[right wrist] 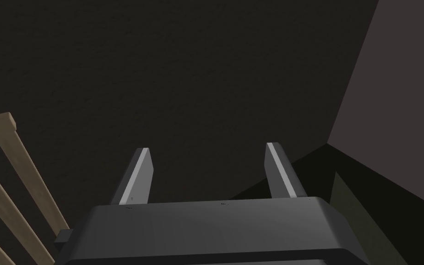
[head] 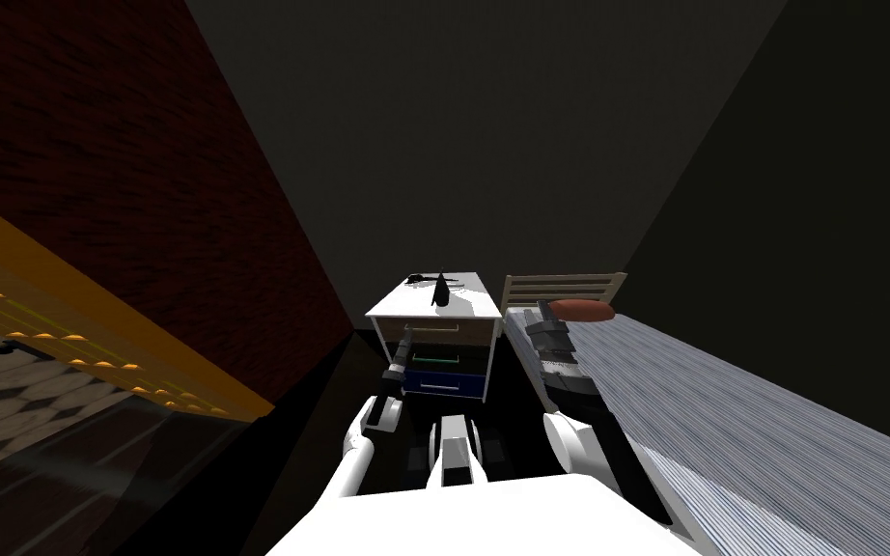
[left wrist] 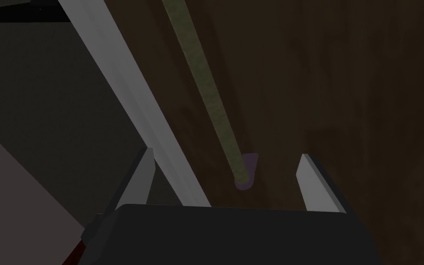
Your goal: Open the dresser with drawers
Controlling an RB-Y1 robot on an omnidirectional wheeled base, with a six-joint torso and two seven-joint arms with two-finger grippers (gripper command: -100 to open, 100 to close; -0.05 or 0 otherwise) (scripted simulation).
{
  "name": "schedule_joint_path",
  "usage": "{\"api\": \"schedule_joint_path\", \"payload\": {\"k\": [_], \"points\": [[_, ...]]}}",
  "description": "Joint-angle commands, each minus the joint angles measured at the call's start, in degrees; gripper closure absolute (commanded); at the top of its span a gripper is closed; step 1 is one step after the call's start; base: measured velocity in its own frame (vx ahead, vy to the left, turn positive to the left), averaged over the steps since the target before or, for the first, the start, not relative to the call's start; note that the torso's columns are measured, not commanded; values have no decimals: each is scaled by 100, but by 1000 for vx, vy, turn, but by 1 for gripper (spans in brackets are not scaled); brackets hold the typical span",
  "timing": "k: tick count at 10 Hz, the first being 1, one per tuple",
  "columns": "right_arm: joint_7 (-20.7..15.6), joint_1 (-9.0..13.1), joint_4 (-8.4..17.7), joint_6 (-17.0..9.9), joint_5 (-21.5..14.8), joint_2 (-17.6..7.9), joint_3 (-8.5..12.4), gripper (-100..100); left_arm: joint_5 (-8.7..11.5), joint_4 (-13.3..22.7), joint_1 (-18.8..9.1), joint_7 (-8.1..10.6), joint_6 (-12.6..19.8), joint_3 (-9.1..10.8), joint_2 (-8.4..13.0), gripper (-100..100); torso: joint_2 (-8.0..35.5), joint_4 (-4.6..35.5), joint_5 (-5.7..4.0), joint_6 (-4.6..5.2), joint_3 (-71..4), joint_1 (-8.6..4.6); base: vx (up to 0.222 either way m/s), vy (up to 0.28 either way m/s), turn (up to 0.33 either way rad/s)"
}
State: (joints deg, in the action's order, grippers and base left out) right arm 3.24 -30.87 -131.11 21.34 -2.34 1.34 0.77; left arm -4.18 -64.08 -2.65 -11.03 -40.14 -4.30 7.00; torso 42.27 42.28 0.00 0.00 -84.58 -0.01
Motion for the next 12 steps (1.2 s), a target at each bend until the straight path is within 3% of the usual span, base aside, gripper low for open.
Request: {"api": "schedule_joint_path", "payload": {"k": [1, 5, 6, 7, 8, 9, 10, 12], "points": [[0, 0, 0, 0, 0, 0, 0, 0, 1, -21, -163, 4, 349, 20, -45, -100, 2, 1, 0, 0, 2, 2, -58, -10, 0], [0, 0, 0, 0, 0, 0, 0, 0, 3, -93, -345, 16, 799, 41, -224, -100, 1, 1, 0, 0, 1, -2, -55, -14, 1], [0, 0, 0, 0, 0, 0, 0, 0, 3, -112, -396, 20, 926, 47, -355, -100, -3, 0, -1, 0, -1, -3, -45, -21, 2], [0, 0, 0, 0, 0, 0, 0, 0, 6, -82, -372, 21, 828, 46, -276, -100, -2, 0, 0, 0, -1, 0, -22, -10, -2], [0, 0, 0, 0, 0, 0, 0, 0, 14, -125, -502, 37, 1014, 69, -275, -100, -6, -1, 1, -1, -3, 6, 36, -11, -3], [0, -1, 0, 0, 0, 0, 0, 0, 13, -114, -458, 36, 939, 60, -270, -100, -19, -4, 1, 0, -11, 4, 25, -6, -2], [0, -1, 0, 0, 0, 0, 0, 0, 14, -120, -470, 39, 969, 63, -269, 100, -8, -4, 1, -1, -6, 4, 0, 0, 0], [0, 0, 0, 0, 0, 0, 1, 0, 10, -179, -472, 56, 1015, 35, -259, 100, 48, 24, -3, 3, 27, 3, -137, 23, 29]]}}
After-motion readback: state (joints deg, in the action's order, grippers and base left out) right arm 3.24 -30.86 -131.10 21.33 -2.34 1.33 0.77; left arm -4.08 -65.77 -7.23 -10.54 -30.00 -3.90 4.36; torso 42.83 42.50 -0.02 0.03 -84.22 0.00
